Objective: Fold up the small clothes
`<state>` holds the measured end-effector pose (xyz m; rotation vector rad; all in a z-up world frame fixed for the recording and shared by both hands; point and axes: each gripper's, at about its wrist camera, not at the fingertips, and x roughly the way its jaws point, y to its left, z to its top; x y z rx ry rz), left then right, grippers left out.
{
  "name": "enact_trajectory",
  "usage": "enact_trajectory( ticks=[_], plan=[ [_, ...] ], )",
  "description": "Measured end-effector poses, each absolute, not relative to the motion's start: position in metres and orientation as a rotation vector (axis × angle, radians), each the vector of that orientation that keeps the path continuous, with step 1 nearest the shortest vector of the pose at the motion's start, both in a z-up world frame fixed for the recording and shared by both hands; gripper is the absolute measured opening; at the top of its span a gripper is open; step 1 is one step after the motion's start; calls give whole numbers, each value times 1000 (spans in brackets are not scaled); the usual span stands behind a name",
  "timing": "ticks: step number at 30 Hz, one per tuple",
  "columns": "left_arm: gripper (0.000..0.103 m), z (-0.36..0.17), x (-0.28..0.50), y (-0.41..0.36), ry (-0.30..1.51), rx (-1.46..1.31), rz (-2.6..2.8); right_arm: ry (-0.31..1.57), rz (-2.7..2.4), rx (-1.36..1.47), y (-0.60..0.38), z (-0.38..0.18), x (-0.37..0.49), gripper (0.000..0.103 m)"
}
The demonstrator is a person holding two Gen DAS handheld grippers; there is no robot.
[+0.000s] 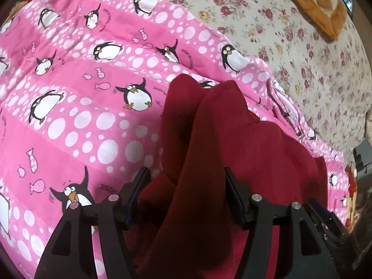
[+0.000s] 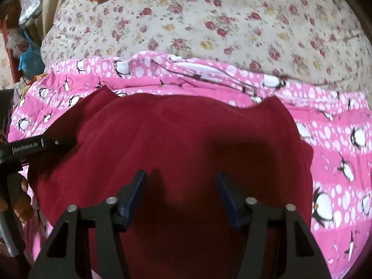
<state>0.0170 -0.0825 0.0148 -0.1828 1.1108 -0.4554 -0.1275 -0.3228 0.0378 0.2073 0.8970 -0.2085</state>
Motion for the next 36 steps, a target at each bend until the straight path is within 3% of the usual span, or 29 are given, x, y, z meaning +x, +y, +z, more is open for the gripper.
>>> enact_trajectory(
  ticks=[17,18,19,20,22,29,36],
  plan=[
    [48,7,20,-86,1118,-143,-444,864,-108,255,-322,18,-125,55],
    [47,6,20,-88,1119,-139,-447,862,-109,256,-322,17,-125,55],
    [35,6,20,-90,1123,-141,-459,861,-106,258,-322,17,-125,56],
    [17,7,20,-92,1133,-153,-488,861,-100,265,-323,17,-126,57],
    [11,11,16,-95,1140,-171,-511,851,-86,285,-326,15,-127,58],
    [7,70,-32,-120,1036,-143,-657,834,-55,373,-338,16,-131,58],
    [7,106,-95,-200,955,66,-827,776,-27,704,-377,18,-151,58]
  ],
)
